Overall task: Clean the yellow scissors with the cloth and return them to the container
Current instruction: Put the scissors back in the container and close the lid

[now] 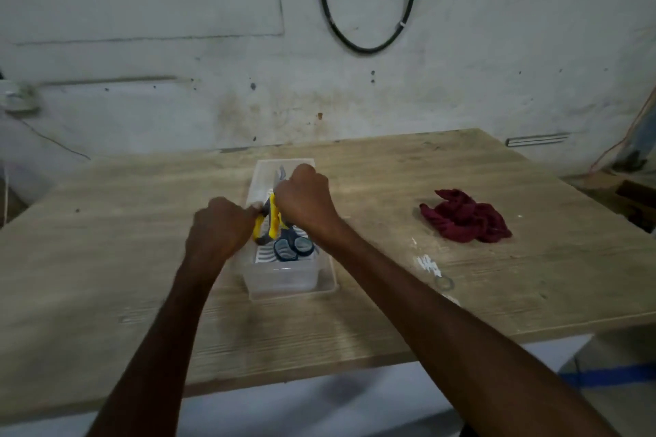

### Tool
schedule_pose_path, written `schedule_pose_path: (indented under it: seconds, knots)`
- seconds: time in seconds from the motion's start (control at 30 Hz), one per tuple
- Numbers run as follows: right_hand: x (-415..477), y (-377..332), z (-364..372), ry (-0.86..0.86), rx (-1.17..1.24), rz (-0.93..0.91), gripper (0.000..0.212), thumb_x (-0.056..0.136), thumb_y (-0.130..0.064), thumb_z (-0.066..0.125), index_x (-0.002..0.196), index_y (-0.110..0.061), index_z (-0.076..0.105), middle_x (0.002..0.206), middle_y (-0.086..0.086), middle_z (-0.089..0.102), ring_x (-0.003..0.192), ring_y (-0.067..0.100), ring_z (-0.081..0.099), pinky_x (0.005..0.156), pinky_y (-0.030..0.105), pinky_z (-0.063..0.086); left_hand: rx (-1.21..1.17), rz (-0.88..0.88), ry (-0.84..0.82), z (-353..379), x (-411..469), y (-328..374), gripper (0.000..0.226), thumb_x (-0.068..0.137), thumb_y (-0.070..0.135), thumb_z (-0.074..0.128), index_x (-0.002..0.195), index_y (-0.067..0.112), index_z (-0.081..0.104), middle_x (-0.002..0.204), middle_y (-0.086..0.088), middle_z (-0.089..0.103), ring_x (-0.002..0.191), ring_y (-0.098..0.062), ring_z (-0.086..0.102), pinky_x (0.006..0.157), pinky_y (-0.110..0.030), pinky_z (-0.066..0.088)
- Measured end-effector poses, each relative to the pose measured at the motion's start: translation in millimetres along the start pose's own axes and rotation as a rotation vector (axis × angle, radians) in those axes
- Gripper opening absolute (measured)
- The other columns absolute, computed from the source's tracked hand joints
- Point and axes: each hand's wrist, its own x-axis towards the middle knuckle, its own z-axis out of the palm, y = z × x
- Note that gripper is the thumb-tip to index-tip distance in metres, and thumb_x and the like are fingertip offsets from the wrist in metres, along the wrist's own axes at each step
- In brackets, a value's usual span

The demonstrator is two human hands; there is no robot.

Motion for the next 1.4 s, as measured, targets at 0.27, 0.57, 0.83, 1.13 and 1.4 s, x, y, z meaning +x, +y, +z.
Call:
schedule_pose_path:
  seconds: [0.27, 0.57, 0.83, 1.13, 1.4]
  knots:
    - [-15.7, 17.1, 20.7, -0.077, -0.648, -0.354, 0.025, 0.093, -0.025, 0.053, 0.094, -0.001, 0.061, 0.102, 0.020, 0.064, 0.107, 0.035, 0.052, 0.081, 0.040, 0.040, 0.044, 0.066, 0.001, 8.2, -8.0, 1.6, 0.035, 0.097, 0.025, 0.052, 0.115, -0.006, 0.055, 0.124, -0.028, 0.059, 0.113, -0.042, 0.056, 0.078, -0.035, 0.041]
    - [-45.2, 62.9, -2.1, 0.171, -0.590, 0.033, 0.024, 0.089, -0.027, 0.050, 0.107, -0.011, 0.054, 0.118, 0.012, 0.055, 0.112, 0.032, 0.051, 0.091, 0.040, 0.041, -0.047, 0.028, 0.112, -20.3, 8.0, -21.4, 0.033, 0.091, 0.015, 0.052, 0.112, -0.009, 0.058, 0.124, -0.035, 0.056, 0.115, -0.048, 0.053, 0.090, -0.041, 0.045]
    - [-31.3, 59.8, 4.0, 0.102, -0.361, 0.104, 0.027, 0.077, -0.018, 0.065, 0.096, -0.005, 0.051, 0.112, 0.016, 0.057, 0.101, 0.030, 0.057, 0.078, 0.035, 0.049, -0.082, -0.031, 0.025, -22.4, 9.4, -67.2, 0.034, 0.088, 0.024, 0.055, 0.101, -0.005, 0.067, 0.108, -0.031, 0.064, 0.100, -0.043, 0.061, 0.073, -0.032, 0.041]
    - [-26.1, -20.6, 11.1, 0.371, -0.252, -0.411, 0.035, 0.059, -0.002, 0.062, 0.055, -0.011, 0.028, 0.060, 0.002, 0.035, 0.051, 0.018, 0.039, 0.049, 0.024, 0.023, -0.104, -0.062, 0.015, -30.2, 6.1, -67.9, 0.034, 0.090, 0.021, 0.057, 0.110, -0.006, 0.062, 0.120, -0.030, 0.060, 0.109, -0.044, 0.058, 0.080, -0.035, 0.043]
    - [-47.5, -27.8, 68.8, 0.123, -0.173, -0.549, 0.027, 0.083, -0.034, 0.066, 0.093, -0.010, 0.072, 0.084, 0.003, 0.070, 0.078, 0.014, 0.063, 0.071, 0.031, 0.051, -0.490, -0.119, 0.095, -36.6, -19.0, -74.5, 0.076, 0.089, 0.073, 0.032, 0.113, 0.010, 0.069, 0.119, -0.022, 0.065, 0.108, -0.039, 0.062, 0.097, -0.051, 0.050]
